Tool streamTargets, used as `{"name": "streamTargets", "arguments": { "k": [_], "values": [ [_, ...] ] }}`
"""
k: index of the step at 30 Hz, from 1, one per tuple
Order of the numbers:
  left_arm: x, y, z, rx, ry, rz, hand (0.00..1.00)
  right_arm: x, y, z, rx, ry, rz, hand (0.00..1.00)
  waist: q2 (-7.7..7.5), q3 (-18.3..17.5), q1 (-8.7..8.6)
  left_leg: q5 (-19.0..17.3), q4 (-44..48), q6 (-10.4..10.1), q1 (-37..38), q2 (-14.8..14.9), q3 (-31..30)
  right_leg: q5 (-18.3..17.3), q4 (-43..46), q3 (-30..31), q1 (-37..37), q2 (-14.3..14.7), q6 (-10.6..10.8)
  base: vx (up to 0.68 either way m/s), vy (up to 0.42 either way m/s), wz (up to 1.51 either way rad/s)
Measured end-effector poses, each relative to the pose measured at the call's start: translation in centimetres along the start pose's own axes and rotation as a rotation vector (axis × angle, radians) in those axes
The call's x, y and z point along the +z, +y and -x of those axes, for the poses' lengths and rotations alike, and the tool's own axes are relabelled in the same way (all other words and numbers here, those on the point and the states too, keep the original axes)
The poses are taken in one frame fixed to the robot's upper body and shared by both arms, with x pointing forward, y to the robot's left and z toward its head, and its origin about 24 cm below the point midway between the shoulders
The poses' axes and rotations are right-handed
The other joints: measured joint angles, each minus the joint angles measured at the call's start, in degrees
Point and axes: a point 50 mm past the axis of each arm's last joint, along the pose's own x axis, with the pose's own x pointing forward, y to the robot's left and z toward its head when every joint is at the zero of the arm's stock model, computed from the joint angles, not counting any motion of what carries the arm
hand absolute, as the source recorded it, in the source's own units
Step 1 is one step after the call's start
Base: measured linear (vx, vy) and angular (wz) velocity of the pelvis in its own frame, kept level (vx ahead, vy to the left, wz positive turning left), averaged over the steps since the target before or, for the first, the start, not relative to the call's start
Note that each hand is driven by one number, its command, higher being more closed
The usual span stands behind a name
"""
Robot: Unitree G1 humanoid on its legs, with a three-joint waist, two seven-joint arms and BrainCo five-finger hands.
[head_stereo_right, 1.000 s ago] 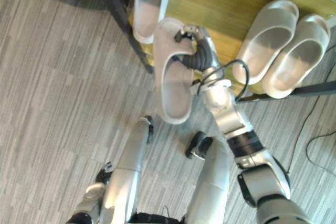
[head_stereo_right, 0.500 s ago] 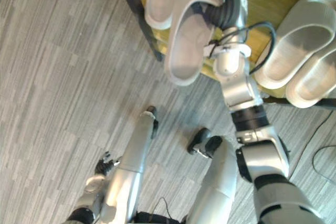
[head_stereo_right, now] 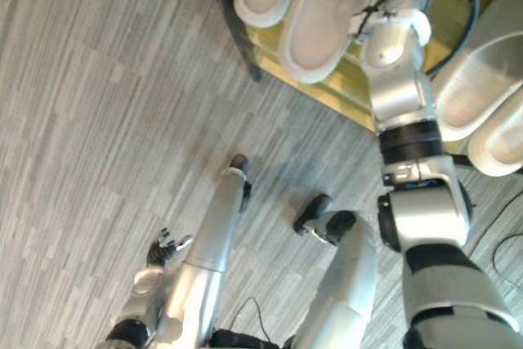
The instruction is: Organize the slippers on the shoe rack
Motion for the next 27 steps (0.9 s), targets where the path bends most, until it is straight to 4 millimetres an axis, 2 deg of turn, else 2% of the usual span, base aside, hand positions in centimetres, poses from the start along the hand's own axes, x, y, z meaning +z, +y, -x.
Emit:
{"name": "streamTargets", "arguments": {
  "k": [1,2,7,22,27],
  "values": [
    [0.1,-0.1,0.0,-0.004,-0.001,0.002,0.00,-0.1,-0.2,-0.1,0.004,-0.004,0.023,1.00,0.01,0.0,0.25,0.0,0.0,-0.1,-0.2,0.0,-0.1,-0.2,0.1,-0.1,-0.2,0.0,0.1,-0.01,0.028,0.06],
    [0.1,-0.1,0.0,-0.007,-0.004,0.000,0.00,-0.1,-0.5,-0.3,-0.003,-0.010,0.034,0.00,0.01,0.0,0.34,0.1,-0.3,-0.1,-0.4,-0.2,-0.2,-0.3,0.2,-0.2,-0.5,-0.2,0.0,-0.02,0.034,0.06],
    [0.5,-0.3,-0.1,-0.011,-0.026,0.011,0.00,-0.1,-1.6,-1.6,-0.041,0.000,0.079,0.00,0.01,0.0,0.79,1.2,-1.5,-0.6,-1.6,-0.6,-0.6,-0.3,0.1,-0.8,-1.8,-0.7,-0.1,-0.01,0.029,0.09],
    [1.2,-0.7,-0.3,-0.009,-0.047,0.012,0.00,0.1,-2.1,-1.7,-0.104,-0.005,0.074,0.00,0.06,0.0,0.95,3.4,-4.4,-1.5,-1.0,-0.8,-1.6,-0.1,-0.9,-2.2,-1.4,-0.8,-1.0,-0.01,0.038,0.04],
    [1.4,-1.0,-0.4,-0.017,-0.052,0.010,0.00,0.6,-2.1,-1.3,-0.127,-0.028,0.048,0.00,0.13,-0.1,0.95,4.0,-6.1,-1.8,1.8,-0.5,-1.8,0.3,-2.4,-2.9,1.4,-0.5,-1.7,-0.01,0.054,0.01]
  ]
}}
